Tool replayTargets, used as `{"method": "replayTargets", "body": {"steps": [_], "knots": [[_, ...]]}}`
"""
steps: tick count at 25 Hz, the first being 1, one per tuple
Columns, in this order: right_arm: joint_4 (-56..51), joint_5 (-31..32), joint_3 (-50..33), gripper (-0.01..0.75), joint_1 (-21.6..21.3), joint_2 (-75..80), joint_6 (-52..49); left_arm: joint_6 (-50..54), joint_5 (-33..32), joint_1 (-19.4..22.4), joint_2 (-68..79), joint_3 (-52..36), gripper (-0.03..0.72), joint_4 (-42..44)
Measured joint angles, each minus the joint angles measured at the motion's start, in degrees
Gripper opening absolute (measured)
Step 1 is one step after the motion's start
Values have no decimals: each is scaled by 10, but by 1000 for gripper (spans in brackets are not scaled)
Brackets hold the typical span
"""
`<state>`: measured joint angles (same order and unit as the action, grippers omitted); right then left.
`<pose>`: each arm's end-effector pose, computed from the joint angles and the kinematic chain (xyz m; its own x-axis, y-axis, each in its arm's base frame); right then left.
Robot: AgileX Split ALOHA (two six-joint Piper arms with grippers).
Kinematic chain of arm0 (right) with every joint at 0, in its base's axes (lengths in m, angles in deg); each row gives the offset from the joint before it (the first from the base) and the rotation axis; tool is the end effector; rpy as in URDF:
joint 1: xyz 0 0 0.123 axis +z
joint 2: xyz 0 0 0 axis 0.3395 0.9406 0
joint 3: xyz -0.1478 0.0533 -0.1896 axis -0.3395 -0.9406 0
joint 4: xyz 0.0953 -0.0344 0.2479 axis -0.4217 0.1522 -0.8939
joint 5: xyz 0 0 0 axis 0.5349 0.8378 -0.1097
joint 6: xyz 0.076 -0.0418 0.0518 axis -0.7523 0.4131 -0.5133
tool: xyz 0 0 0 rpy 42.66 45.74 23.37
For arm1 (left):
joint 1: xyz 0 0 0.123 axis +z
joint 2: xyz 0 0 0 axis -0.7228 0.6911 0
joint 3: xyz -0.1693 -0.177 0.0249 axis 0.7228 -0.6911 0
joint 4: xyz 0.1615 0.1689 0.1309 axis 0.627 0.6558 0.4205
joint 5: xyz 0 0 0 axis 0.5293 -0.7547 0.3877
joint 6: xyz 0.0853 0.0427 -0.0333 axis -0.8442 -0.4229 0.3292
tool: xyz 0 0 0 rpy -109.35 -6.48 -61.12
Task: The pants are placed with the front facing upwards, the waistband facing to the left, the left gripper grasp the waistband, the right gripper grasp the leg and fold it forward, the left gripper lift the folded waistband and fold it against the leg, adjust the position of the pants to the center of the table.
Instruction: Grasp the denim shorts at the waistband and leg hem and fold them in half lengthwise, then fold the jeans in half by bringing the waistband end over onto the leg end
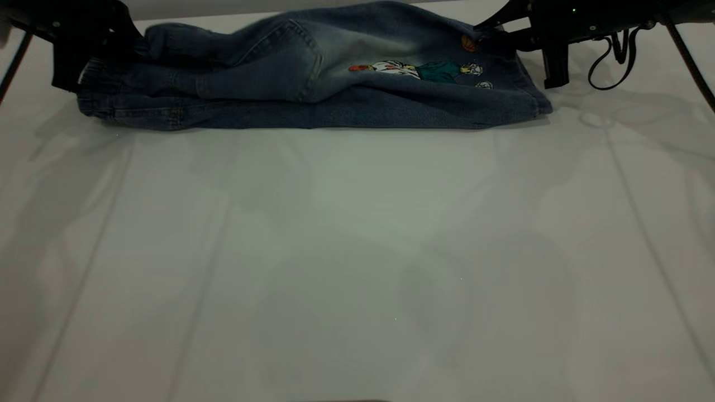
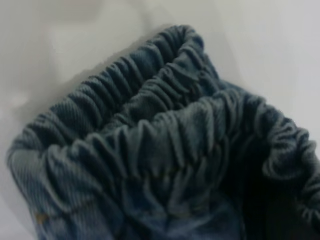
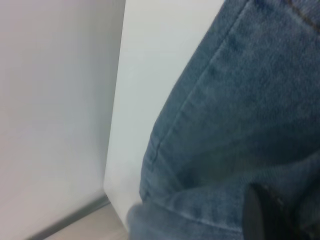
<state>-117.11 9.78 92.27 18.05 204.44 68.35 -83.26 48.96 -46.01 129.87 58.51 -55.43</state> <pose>0.4750 0.0520 -0.0025 -0.6026 0.7573 0.2518 0.5044 0.1168 0.8555 0.4446 0.0037 0.0423 -0.2319 -0.9412 -0.2456 -0.6855 0.3372 -0.6452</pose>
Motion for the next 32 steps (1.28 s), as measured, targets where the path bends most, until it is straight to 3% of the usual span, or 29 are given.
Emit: {"method": "replayTargets", "body": {"steps": [5, 8, 12, 15, 18, 23, 28, 32], "knots": [[0, 3, 0, 48, 0, 0, 6, -130, -25, 0, 13, 11, 113, 0], [0, 13, 0, 76, 0, 0, 17, -224, -32, 0, 13, 14, 168, -1], [0, 45, 0, 170, -1, 0, 54, -317, -36, 0, 11, 15, 338, -1], [2, 79, 8, 286, -2, 0, 86, -356, -40, 0, 1, 15, 477, -1], [2, 115, 22, 390, -6, -2, 127, -397, -46, 0, -23, 15, 563, -1], [5, 177, 29, 464, -9, -30, 200, -467, -79, 1, -73, 15, 579, -1], [26, 233, 33, 470, -6, -55, 224, -452, -193, 28, -94, 15, 579, 13], [94, 236, 33, 471, 5, -57, 226, -367, -286, 74, -94, 15, 579, 138]]}}
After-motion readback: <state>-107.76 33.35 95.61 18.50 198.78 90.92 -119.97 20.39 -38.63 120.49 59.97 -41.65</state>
